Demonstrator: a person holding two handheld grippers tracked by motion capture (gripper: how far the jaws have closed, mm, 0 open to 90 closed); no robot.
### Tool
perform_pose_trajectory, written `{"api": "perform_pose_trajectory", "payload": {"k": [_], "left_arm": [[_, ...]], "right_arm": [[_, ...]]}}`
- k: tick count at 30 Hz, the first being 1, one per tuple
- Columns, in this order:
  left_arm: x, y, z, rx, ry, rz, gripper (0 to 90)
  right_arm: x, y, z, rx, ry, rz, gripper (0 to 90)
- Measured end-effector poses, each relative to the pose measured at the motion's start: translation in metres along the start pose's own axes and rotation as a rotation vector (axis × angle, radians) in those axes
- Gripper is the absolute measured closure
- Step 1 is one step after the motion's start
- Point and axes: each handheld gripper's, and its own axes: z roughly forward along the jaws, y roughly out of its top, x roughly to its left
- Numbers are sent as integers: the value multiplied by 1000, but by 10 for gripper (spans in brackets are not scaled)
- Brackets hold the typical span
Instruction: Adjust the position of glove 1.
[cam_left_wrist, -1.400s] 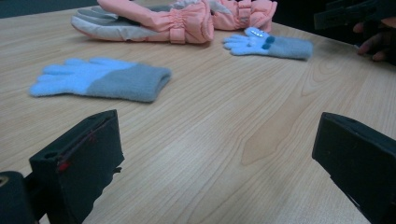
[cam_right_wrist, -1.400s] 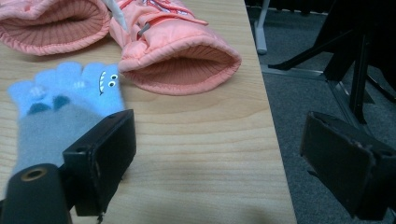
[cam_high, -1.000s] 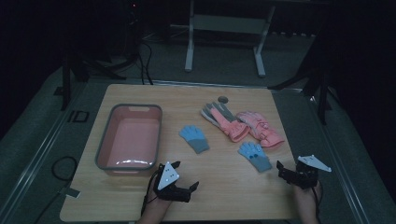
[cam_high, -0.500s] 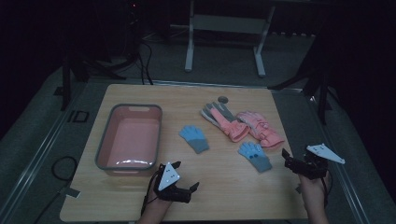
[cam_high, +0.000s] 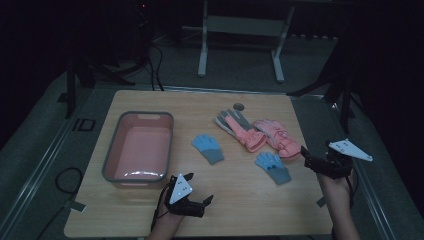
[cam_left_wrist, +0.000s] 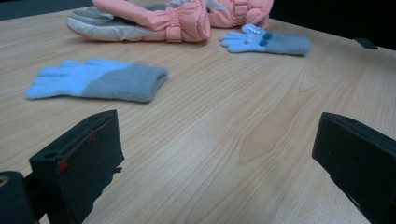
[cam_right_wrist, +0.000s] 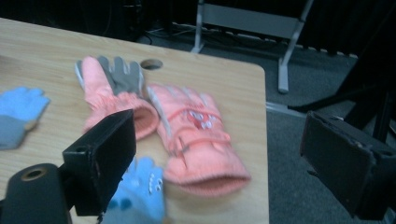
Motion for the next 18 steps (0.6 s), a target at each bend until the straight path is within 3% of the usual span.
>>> {"api": "perform_pose_trajectory", "payload": {"k": [10,12,16,18], "left_arm": [[0,0,0,-2,-3,6,18],[0,0,0,0,-4,11,18],[-1,0,0,-5,-4,16,18],[-1,0,0,-4,-4,16,18]], "right_arm": [[23,38,12,-18,84,-45,107],[25,40,13,-22,87,-45,107],[36,47,15,-16,171,-3,146],[46,51,18,-18,169,-41,142]]}}
